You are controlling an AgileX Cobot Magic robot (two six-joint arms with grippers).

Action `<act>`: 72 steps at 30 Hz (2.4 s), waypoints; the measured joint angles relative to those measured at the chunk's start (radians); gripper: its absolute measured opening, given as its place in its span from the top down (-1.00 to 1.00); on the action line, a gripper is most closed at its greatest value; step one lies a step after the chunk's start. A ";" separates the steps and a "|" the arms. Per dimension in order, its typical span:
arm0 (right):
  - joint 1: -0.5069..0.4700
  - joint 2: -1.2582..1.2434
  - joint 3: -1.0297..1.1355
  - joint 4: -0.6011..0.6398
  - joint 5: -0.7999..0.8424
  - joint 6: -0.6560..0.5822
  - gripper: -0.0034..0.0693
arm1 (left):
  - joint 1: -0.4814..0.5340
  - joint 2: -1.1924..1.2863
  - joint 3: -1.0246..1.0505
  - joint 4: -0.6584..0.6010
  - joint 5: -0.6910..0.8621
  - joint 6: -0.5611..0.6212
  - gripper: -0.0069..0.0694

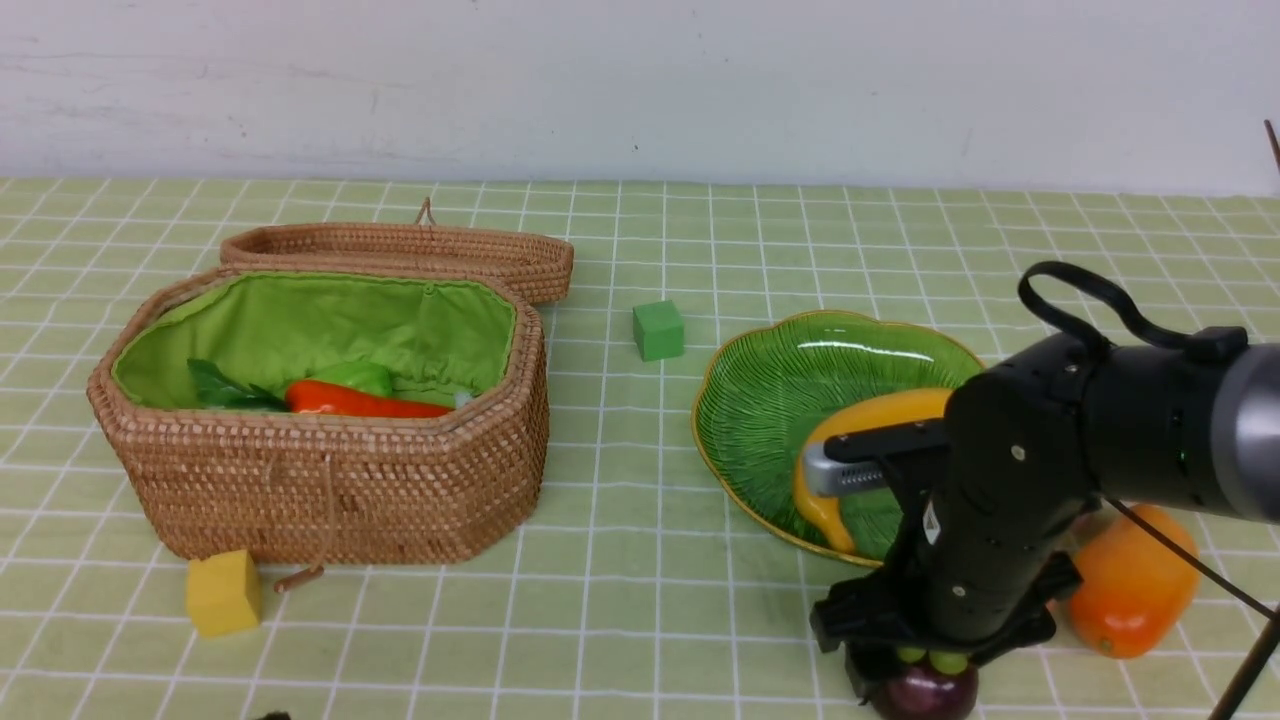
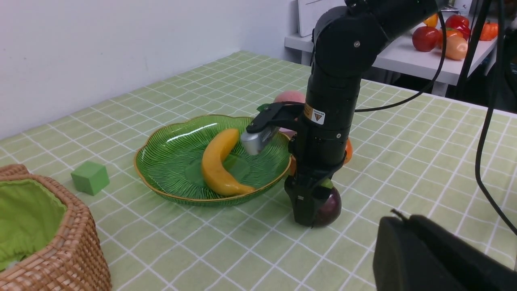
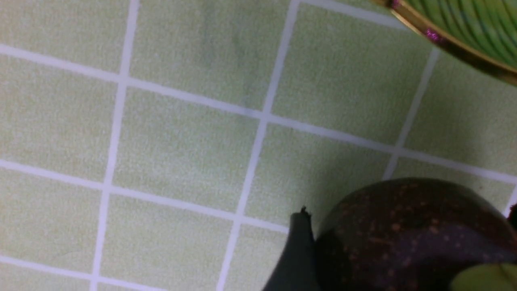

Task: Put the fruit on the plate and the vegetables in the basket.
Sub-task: Use the right arm to grab a mangosteen and put it into the right plate

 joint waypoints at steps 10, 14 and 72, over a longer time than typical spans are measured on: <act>0.001 -0.103 0.011 0.077 0.116 -0.054 -0.71 | 0.000 0.000 0.000 0.007 0.000 0.000 0.83; 0.001 -0.177 0.011 0.118 0.149 -0.084 -0.71 | 0.000 0.000 0.000 0.016 -0.005 0.000 0.82; -0.185 0.046 -0.301 -0.075 -0.361 -0.104 -0.72 | 0.000 0.000 0.000 0.093 -0.264 0.000 0.74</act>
